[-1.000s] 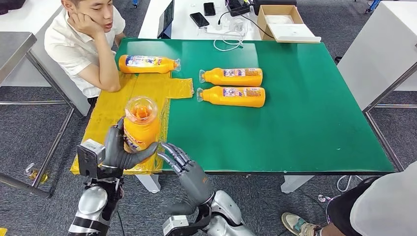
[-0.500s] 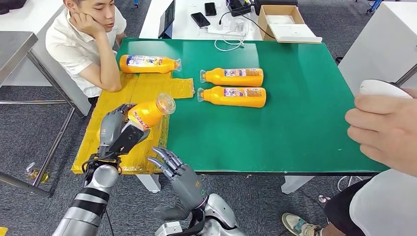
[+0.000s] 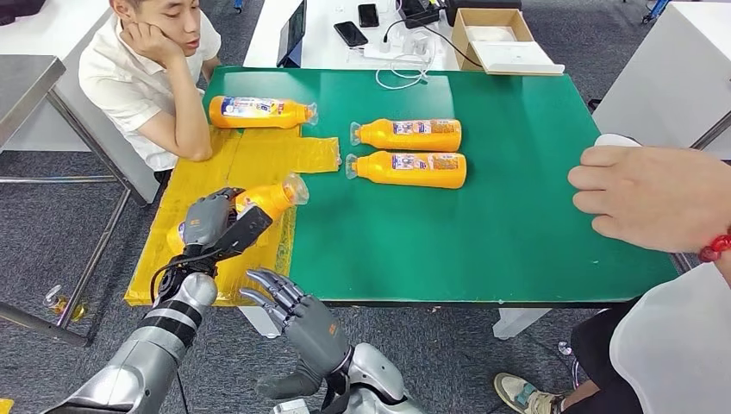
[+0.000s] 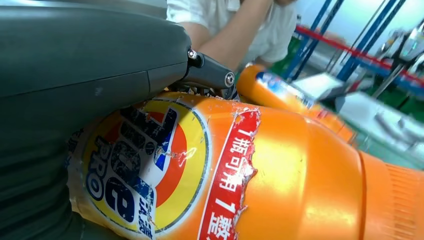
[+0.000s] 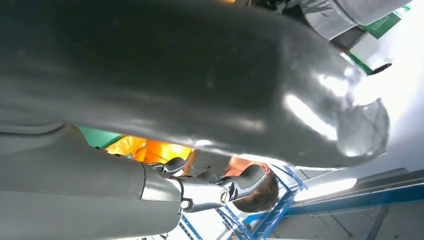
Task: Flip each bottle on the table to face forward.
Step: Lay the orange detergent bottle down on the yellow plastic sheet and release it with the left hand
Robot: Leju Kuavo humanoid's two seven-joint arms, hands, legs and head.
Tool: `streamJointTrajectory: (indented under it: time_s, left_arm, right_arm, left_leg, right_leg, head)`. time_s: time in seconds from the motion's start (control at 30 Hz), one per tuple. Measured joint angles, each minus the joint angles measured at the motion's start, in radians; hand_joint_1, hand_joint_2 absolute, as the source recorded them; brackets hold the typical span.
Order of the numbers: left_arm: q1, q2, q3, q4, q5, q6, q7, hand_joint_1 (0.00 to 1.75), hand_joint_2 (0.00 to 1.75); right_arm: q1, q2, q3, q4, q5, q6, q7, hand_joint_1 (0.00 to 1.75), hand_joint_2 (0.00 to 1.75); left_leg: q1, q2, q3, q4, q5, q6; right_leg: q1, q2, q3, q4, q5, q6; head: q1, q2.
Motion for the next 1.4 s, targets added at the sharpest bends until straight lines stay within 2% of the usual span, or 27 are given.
streamJointTrajectory:
  time_s: [0.23,0.27,0.3,0.37,0.4,0.43,0.7,0.97,1.17,1.3,1.4]
  left_arm:
    - [-0.064,-0.032,-0.033,0.143,-0.121,-0.090,0.059,1.75,1.75]
    - [-0.078,-0.037,-0.040,0.163,-0.129,-0.108,0.062,1.64,1.75]
    - [-0.091,-0.041,-0.045,0.181,-0.135,-0.124,0.066,1.30,1.75]
    - [-0.113,-0.048,-0.055,0.212,-0.145,-0.147,0.073,0.45,1.75]
    - [-0.121,-0.051,-0.060,0.225,-0.150,-0.157,0.076,0.12,1.75]
    - [-0.128,-0.055,-0.064,0.237,-0.153,-0.167,0.079,0.03,1.75]
    - [-0.155,-0.083,-0.091,0.298,-0.171,-0.246,0.098,0.00,1.75]
    - [-0.161,-0.093,-0.101,0.308,-0.180,-0.235,0.094,0.00,1.75]
    - [-0.158,-0.107,-0.093,0.297,-0.095,-0.221,0.033,0.00,1.75]
    - [-0.151,-0.119,-0.048,0.275,0.026,-0.248,-0.018,0.00,1.75]
    - [-0.149,-0.124,-0.023,0.265,0.044,-0.252,-0.027,0.00,1.75]
  right_arm:
    - [-0.013,-0.004,0.054,0.001,-0.053,-0.001,0.000,0.00,0.00]
    - [-0.015,-0.005,0.062,0.001,-0.058,-0.001,0.000,0.00,0.00]
    - [-0.018,-0.006,0.070,0.001,-0.062,-0.002,0.000,0.00,0.00]
    - [-0.022,-0.007,0.084,0.001,-0.068,-0.005,0.000,0.00,0.00]
    - [-0.024,-0.008,0.091,0.001,-0.071,-0.007,0.000,0.00,0.00]
    - [-0.026,-0.009,0.098,0.001,-0.074,-0.008,0.000,0.00,0.00]
    - [-0.036,-0.011,0.134,0.001,-0.088,-0.020,0.000,0.00,0.00]
    - [-0.040,-0.012,0.145,0.001,-0.106,-0.035,0.000,0.00,0.00]
    - [-0.041,-0.013,0.154,0.001,-0.105,-0.050,0.000,0.00,0.00]
    - [-0.042,-0.014,0.161,0.001,-0.100,-0.056,0.000,0.00,0.00]
    - [-0.043,-0.014,0.164,0.001,-0.099,-0.057,0.000,0.00,0.00]
  left_leg:
    - [0.000,0.000,0.000,0.000,0.000,0.000]
    - [0.000,0.000,0.000,0.000,0.000,0.000]
    - [0.000,0.000,0.001,0.000,0.000,0.000]
    - [0.000,-0.001,0.001,0.000,0.000,0.000]
    - [0.000,-0.001,0.001,0.000,0.000,0.000]
    - [0.000,-0.001,0.001,0.000,0.000,0.000]
    - [0.000,0.000,0.001,0.000,0.000,0.000]
    - [0.000,0.000,0.001,0.000,0.000,0.000]
    - [0.000,0.000,0.001,0.000,0.000,0.000]
    - [0.000,0.000,0.001,0.000,0.000,0.000]
    - [0.000,0.000,0.001,0.000,0.000,0.000]
  right_leg:
    - [0.000,0.000,0.001,0.000,0.000,0.000]
    - [0.000,0.000,0.001,0.000,0.000,0.000]
    - [0.000,0.000,0.001,0.000,0.000,0.000]
    - [0.000,0.000,0.001,0.000,0.000,0.000]
    - [0.000,0.000,0.001,0.000,0.000,0.000]
    - [0.000,0.000,0.002,0.000,0.000,0.000]
    - [0.000,0.000,0.001,0.000,0.000,0.000]
    - [0.000,0.000,0.001,0.000,0.000,0.000]
    - [0.000,0.000,0.001,0.000,0.000,0.000]
    - [0.000,0.000,0.001,0.000,0.000,0.000]
    - [0.000,0.000,0.001,0.000,0.000,0.000]
  head:
    - [0.000,0.000]
    - [0.000,0.000]
    - [0.000,0.000]
    - [0.000,0.000]
    - [0.000,0.000]
    - [0.000,0.000]
    - [0.000,0.000]
    - [0.000,0.000]
    - [0.000,0.000]
    - [0.000,0.000]
    - [0.000,0.000]
